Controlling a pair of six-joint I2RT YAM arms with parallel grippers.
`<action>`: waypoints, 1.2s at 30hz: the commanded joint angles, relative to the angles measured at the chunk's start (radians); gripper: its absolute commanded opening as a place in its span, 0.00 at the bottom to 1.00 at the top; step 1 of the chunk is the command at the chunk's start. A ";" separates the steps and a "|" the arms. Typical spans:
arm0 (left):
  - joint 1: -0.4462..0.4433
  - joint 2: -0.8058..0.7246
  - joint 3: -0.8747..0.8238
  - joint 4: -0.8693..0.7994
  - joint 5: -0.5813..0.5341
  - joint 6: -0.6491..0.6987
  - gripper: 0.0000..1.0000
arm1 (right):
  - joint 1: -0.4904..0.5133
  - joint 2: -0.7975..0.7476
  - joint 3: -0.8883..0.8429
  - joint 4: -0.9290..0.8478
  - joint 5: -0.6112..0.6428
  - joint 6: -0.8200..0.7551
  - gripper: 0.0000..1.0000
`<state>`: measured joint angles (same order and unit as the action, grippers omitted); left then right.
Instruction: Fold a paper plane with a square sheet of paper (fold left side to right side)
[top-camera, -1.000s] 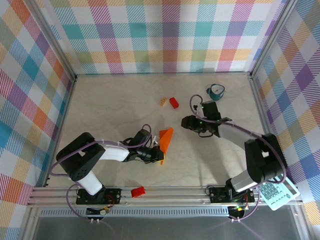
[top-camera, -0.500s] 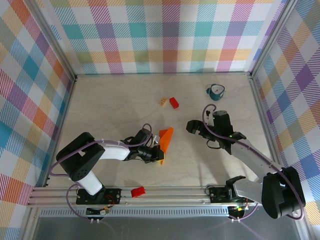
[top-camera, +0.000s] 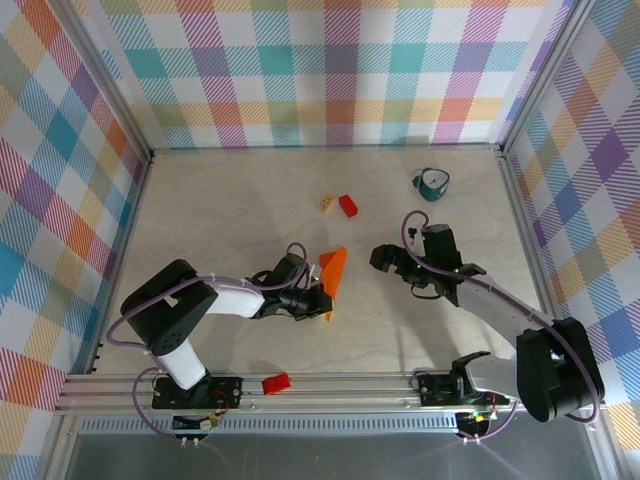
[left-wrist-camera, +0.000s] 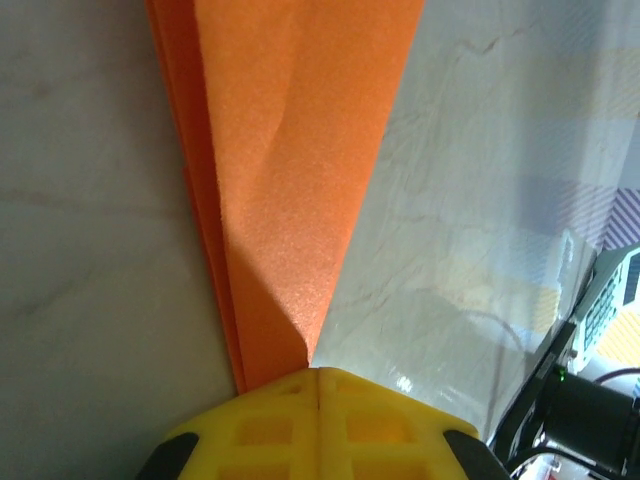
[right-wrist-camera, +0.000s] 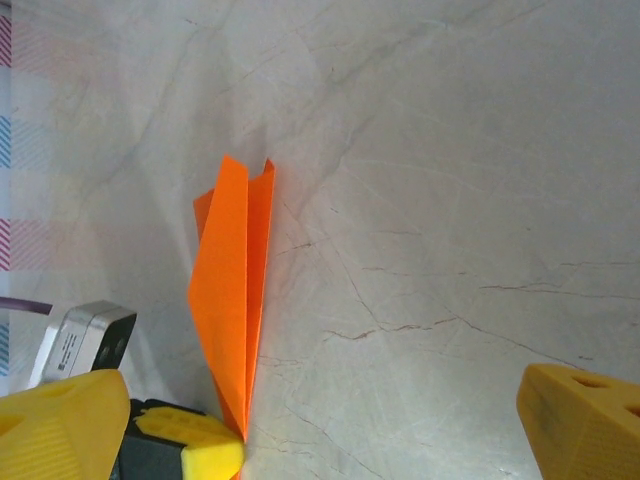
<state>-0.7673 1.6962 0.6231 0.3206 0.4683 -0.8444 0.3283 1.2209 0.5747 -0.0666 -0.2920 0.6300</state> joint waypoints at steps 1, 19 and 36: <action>-0.009 0.043 0.035 0.001 -0.057 -0.015 0.00 | -0.003 0.013 0.025 0.030 -0.038 0.017 0.99; 0.013 -0.347 -0.005 -0.140 -0.278 0.194 0.19 | 0.053 0.114 0.250 -0.323 0.054 -0.060 0.94; 0.035 -0.853 -0.214 -0.430 -0.663 0.251 0.44 | 0.446 0.681 0.847 -0.717 0.415 -0.092 0.78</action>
<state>-0.7425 0.8822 0.4248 -0.0513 -0.1299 -0.6117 0.7681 1.8561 1.3533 -0.6735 0.0444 0.5587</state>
